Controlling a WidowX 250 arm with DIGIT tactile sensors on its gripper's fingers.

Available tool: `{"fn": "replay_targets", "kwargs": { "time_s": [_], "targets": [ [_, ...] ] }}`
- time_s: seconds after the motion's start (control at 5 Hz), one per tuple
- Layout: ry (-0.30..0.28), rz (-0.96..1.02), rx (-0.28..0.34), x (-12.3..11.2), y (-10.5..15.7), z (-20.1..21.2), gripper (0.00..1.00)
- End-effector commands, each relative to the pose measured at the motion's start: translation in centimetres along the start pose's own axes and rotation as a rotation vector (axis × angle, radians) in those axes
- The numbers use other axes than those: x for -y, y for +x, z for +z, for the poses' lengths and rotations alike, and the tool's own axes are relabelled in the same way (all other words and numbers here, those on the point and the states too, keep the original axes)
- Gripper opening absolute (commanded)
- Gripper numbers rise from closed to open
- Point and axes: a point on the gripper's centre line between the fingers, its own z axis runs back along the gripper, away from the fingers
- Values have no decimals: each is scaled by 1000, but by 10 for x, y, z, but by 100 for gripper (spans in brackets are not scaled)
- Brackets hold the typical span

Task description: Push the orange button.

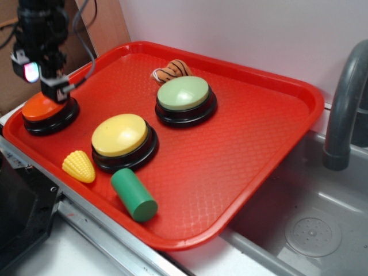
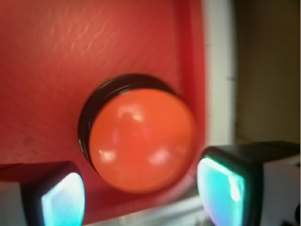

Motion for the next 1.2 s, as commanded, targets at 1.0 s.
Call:
{"fn": "replay_targets", "kwargs": {
  "time_s": [1.0],
  "targets": [
    [-6,-45,203,-10,-5,86,100]
  ]
}}
